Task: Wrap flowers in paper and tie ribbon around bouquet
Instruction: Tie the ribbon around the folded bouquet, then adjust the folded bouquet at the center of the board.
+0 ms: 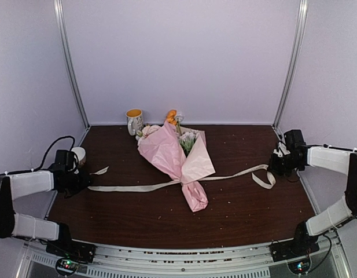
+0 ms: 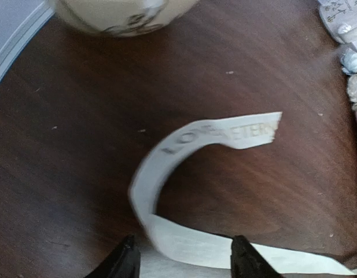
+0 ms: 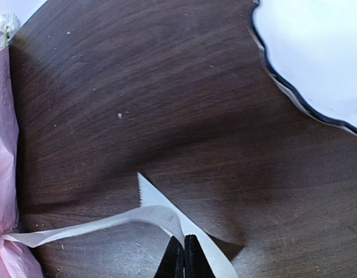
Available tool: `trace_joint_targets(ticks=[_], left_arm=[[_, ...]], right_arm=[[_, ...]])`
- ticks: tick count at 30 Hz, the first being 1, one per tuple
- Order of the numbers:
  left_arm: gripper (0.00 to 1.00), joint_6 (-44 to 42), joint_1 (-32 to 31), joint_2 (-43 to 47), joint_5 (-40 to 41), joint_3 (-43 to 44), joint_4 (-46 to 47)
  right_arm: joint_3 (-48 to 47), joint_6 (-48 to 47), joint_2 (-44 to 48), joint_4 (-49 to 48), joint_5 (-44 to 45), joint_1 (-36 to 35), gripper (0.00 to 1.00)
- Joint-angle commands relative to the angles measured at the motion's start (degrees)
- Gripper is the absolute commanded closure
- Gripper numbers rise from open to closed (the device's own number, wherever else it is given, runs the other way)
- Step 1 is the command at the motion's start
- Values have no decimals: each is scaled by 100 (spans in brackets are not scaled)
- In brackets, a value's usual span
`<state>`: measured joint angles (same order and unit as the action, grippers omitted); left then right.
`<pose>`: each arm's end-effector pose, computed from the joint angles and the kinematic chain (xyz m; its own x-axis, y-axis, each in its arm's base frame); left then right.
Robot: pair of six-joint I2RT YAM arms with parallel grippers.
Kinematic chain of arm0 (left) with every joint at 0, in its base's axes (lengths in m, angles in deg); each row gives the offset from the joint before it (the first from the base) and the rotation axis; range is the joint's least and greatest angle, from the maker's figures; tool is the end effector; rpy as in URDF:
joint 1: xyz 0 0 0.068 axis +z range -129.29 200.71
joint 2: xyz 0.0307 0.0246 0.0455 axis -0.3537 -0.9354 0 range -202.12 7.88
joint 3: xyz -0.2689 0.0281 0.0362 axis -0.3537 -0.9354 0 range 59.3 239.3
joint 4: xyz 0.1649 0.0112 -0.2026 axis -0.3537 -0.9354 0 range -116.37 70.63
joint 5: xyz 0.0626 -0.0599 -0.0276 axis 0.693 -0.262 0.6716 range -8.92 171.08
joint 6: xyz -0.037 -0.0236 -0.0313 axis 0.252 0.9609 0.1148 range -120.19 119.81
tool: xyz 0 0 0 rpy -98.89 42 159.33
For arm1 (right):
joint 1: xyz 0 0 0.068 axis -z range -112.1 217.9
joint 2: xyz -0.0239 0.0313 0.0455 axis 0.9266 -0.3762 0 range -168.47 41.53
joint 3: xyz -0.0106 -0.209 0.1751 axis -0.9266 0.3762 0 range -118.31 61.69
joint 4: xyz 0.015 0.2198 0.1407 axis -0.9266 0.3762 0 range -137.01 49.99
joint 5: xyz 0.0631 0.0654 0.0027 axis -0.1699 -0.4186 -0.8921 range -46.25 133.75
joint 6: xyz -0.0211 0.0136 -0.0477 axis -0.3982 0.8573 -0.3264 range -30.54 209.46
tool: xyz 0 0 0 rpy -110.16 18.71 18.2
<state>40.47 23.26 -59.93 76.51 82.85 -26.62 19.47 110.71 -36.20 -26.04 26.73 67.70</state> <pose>0.2058 0.0063 0.1442 -0.5965 -0.6768 -0.4314 -0.5056 0.7344 -0.4529 0.2578 0.0114 0.1880 -0.8368 0.3436 -0.4262 0.1484 0.8917 0.4275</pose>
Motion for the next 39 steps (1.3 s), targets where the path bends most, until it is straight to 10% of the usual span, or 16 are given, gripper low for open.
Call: trace_joint_targets(ticks=[1, 5, 9, 15, 24, 36, 39], left_arm=[[34, -547, -1322, 186, 1630, 992, -917], [14, -417, -1964, 800, 3003, 1289, -1663], [25, -1551, -3570, 921, 3632, 1892, -956], [30, -3025, -5070, -1753, 2108, 4383, -706], [3, -4827, -6306, -4963, 1338, 8163, -2076], [3, -5626, -6890, -5977, 4004, 8438, -1844], [16, -5569, -6908, -5938, 4618, 8378, -1713]], right_arm=[[-507, 45, -196, 51, 436, -558, 100], [-694, 72, -276, 144, 496, -870, 100], [-854, 46, -340, 257, 572, -1079, 100], [-1129, 138, -608, 261, 426, -1623, 100], [-1270, 362, -1117, -4, 100, -2030, 100], [-1157, 333, -1236, -82, 24, -2127, 100], [-1157, 377, -1219, -116, 6, -2141, 100]])
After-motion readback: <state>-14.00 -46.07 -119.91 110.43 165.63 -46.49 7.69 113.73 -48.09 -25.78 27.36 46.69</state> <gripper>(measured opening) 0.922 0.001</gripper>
